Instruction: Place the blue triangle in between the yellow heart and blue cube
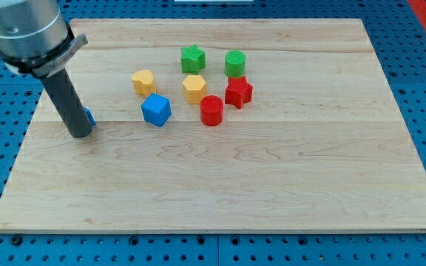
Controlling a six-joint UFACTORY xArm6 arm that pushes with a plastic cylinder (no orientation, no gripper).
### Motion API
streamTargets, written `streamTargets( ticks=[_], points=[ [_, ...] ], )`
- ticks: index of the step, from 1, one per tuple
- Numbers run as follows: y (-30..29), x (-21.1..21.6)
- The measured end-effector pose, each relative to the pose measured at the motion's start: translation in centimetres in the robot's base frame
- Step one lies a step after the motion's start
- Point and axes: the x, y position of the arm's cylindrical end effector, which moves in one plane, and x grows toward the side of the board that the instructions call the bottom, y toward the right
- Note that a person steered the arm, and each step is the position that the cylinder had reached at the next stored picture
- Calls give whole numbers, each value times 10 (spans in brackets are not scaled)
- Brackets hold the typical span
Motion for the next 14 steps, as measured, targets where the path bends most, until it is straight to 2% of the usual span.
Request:
streamTargets(
  ticks=[1,2,3,5,6,7,8,10,14],
  points=[
    [-15,-18],
    [-46,-4],
    [-61,-12],
    [-25,-79],
    [-16,-79],
    [-37,-60],
    [-13,-54],
    [12,-76],
    [54,-78]
  ],
)
